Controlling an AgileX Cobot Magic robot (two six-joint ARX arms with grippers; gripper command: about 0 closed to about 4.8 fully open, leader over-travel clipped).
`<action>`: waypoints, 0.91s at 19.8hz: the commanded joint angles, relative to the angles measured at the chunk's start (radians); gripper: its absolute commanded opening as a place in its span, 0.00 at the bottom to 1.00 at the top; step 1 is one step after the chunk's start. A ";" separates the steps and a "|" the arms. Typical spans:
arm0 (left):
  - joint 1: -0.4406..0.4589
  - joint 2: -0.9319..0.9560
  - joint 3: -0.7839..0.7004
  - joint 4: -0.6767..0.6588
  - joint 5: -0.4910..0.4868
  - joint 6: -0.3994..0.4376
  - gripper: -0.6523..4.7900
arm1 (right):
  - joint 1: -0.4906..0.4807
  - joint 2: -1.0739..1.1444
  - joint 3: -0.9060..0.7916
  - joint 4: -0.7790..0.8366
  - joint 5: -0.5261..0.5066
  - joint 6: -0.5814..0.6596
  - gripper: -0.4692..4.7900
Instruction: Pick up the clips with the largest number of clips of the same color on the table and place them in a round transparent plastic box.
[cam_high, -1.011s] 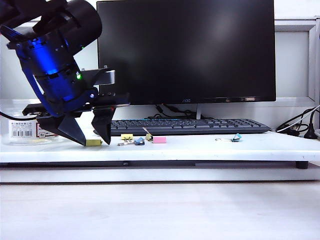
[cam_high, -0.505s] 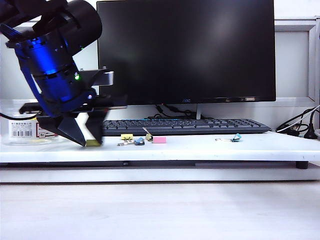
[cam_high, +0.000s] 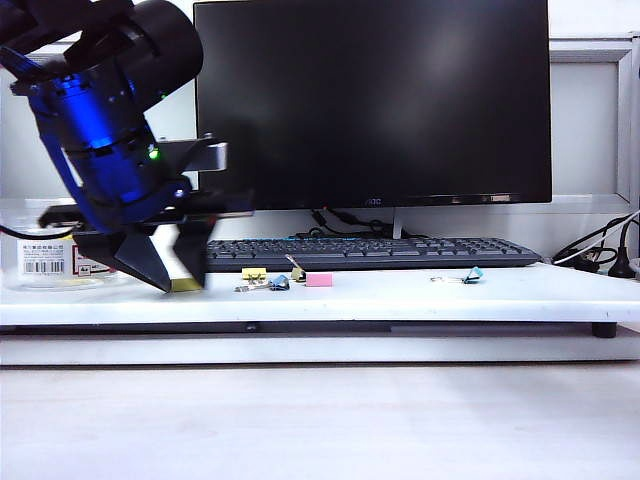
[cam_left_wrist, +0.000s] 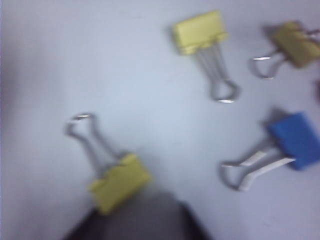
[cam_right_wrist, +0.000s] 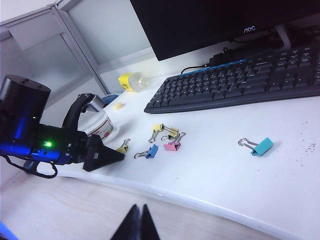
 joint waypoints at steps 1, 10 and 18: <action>-0.002 0.022 -0.004 -0.123 0.024 -0.043 0.51 | 0.000 0.001 0.005 0.017 -0.006 0.001 0.08; -0.002 0.022 0.003 -0.142 -0.040 -0.255 0.51 | 0.000 0.001 0.005 0.017 -0.006 0.001 0.08; -0.034 0.030 0.003 -0.137 -0.067 -0.441 0.52 | 0.001 0.001 0.005 0.018 -0.005 0.008 0.08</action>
